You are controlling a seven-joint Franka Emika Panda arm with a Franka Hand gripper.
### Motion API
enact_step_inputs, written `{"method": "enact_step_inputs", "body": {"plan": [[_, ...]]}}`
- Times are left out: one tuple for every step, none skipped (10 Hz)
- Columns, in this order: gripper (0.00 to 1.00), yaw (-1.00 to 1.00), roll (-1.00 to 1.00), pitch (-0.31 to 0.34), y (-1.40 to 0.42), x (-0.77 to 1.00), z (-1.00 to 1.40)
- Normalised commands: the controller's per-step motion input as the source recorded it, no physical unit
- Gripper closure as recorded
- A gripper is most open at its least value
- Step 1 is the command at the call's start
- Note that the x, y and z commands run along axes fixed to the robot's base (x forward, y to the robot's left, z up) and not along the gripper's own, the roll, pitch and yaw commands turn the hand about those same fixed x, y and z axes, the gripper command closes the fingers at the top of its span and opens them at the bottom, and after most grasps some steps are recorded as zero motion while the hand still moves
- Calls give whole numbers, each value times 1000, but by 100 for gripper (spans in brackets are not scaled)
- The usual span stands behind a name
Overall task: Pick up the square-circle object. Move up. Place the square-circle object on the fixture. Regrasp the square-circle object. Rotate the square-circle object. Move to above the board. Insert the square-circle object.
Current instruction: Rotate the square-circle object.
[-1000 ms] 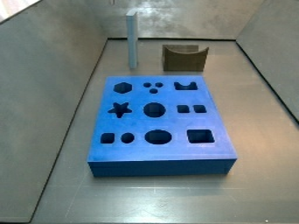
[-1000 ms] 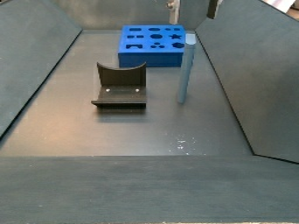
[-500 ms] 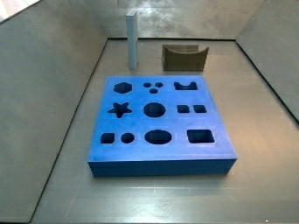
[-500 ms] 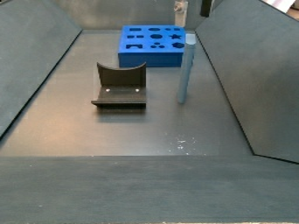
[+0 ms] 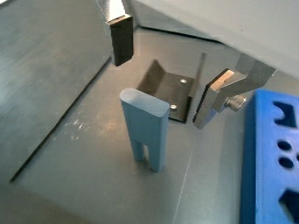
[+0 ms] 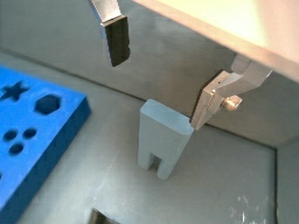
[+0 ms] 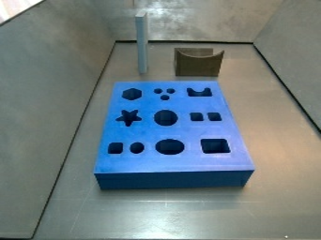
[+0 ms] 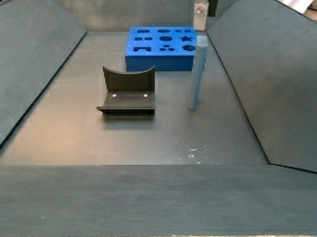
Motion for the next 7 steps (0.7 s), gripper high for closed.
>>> {"method": "enact_step_inputs", "body": {"plan": [[0,1000,-16,7,-2,37,-21],[0,1000,-16,7,-2,37,-21],[0,1000,-17,7,-2,37,-21],[0,1000,-18,8,-2,37,-21],[0,1000,-18,8,-2,37,-21],[0,1000,-19,8,-2,37,-20],[0,1000,-20,9,-2,37,-20]]}}
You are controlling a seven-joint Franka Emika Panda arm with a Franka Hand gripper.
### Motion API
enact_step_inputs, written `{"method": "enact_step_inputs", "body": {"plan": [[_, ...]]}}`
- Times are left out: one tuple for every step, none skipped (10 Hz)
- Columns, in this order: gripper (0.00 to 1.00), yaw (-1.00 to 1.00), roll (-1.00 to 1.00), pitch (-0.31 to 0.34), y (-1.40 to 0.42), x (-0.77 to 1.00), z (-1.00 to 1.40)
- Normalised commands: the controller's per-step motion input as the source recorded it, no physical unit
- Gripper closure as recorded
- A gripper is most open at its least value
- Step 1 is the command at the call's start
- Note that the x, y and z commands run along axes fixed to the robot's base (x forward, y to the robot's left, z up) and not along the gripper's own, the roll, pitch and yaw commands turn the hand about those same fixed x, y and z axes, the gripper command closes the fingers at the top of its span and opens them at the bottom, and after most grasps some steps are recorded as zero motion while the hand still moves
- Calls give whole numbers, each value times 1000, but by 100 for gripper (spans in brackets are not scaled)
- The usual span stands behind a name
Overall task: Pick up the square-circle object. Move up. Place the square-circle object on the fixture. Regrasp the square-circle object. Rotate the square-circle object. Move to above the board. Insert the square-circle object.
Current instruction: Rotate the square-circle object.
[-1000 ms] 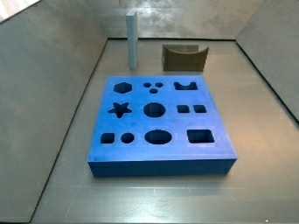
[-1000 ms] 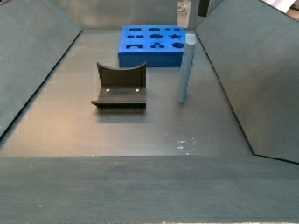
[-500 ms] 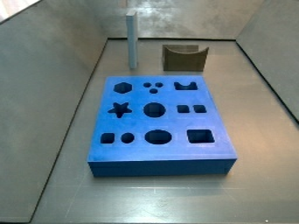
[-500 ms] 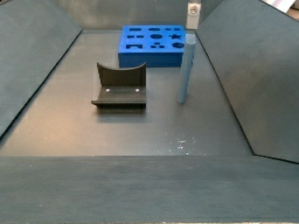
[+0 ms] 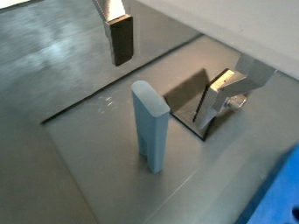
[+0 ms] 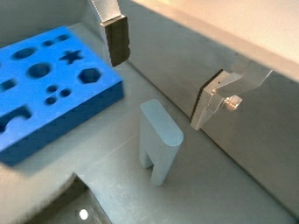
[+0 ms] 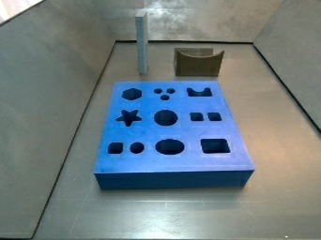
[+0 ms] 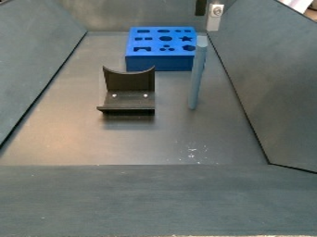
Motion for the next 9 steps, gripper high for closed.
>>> {"method": "enact_step_inputs", "body": {"plan": [[0,1000,-21,9,-2,37,-20],[0,1000,-22,10,-2,37,-20],[0,1000,-23,10,-2,37,-20],[0,1000,-24,11,-2,37,-20],[0,1000,-26,11,-2,37,-20],[0,1000,-28,12,-2,37,-19],[0,1000,-29,13,-2,37,-19],[0,1000,-32,14,-2,37,-19],[0,1000,-34,15,-2,37,-19]]}}
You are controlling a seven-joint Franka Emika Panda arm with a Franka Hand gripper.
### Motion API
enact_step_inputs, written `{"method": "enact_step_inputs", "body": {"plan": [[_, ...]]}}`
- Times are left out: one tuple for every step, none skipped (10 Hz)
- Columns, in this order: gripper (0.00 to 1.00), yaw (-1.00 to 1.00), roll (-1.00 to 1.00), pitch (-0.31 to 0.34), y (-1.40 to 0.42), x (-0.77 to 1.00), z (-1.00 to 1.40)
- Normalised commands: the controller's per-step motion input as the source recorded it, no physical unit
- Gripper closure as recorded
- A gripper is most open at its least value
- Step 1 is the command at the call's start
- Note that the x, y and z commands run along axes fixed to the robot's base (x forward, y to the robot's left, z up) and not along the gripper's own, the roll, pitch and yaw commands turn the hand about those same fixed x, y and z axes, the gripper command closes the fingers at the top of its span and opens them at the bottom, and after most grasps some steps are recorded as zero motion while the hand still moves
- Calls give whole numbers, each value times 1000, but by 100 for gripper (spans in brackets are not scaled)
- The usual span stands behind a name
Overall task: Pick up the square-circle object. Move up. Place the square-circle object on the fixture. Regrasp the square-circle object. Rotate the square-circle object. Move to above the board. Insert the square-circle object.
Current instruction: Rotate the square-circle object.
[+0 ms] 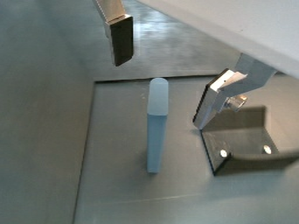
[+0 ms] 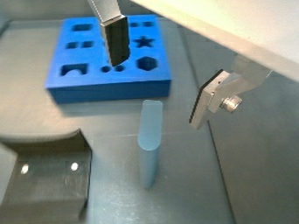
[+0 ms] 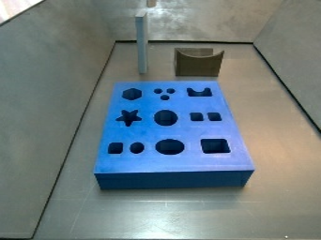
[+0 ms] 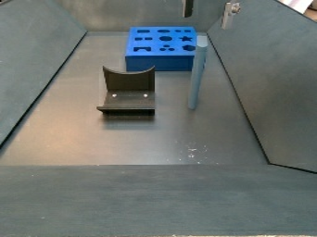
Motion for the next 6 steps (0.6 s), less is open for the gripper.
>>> {"method": "enact_step_inputs", "body": {"plan": [[0,1000,-37,16,-2,37,-19],[0,1000,-40,17,-2,38,-19],[0,1000,-45,19,-2,38,-19],[0,1000,-49,21,-2,38,-18],[0,1000,-53,23,-2,38,-18],[0,1000,-62,27,-2,38,-18]]}}
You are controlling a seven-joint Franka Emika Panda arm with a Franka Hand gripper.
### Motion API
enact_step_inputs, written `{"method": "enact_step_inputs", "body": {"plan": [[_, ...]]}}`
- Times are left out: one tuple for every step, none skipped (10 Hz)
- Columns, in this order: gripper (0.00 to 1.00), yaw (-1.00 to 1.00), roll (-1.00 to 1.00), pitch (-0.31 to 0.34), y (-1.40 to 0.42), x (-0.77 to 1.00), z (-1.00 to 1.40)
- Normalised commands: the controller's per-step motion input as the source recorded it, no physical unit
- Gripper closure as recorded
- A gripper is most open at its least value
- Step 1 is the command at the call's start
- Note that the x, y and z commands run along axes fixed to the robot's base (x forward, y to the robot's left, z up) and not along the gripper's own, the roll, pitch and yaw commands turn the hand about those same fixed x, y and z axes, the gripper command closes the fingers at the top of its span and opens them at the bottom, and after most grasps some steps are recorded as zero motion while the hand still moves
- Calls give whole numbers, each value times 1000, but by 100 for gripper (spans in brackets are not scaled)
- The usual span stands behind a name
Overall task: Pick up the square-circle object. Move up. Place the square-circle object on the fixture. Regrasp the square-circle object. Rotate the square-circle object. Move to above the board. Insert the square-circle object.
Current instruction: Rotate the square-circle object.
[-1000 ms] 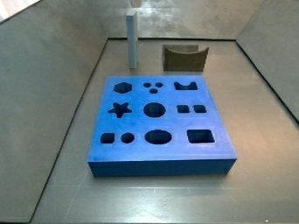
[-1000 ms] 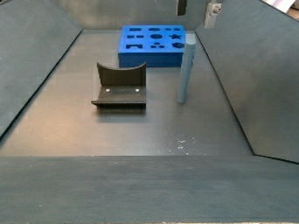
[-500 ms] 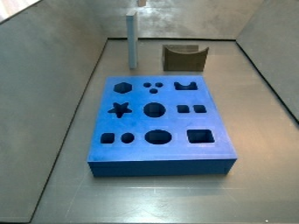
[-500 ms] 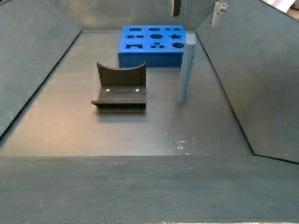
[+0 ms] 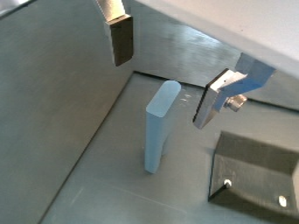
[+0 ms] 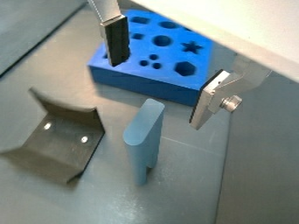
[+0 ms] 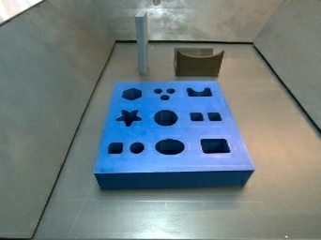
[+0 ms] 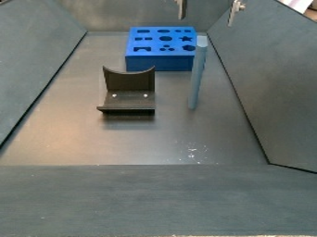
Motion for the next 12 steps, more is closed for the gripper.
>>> {"method": "enact_step_inputs", "body": {"plan": [[0,1000,-75,32,-2,38,-18],[0,1000,-90,38,-2,38,-17],[0,1000,-102,43,-2,38,-17],[0,840,-121,51,-2,39,-16],[0,576,-121,50,-2,39,-16],[0,303,-119,50,-1,39,-15],[0,191,-116,50,130,0,-1000],[0,111,-111,28,129,19,-1000],[0,89,-108,5,110,30,-1000],[0,56,-102,-29,65,27,-934],[0,48,-100,-41,48,22,-826],[0,39,-97,-56,26,12,-608]]}}
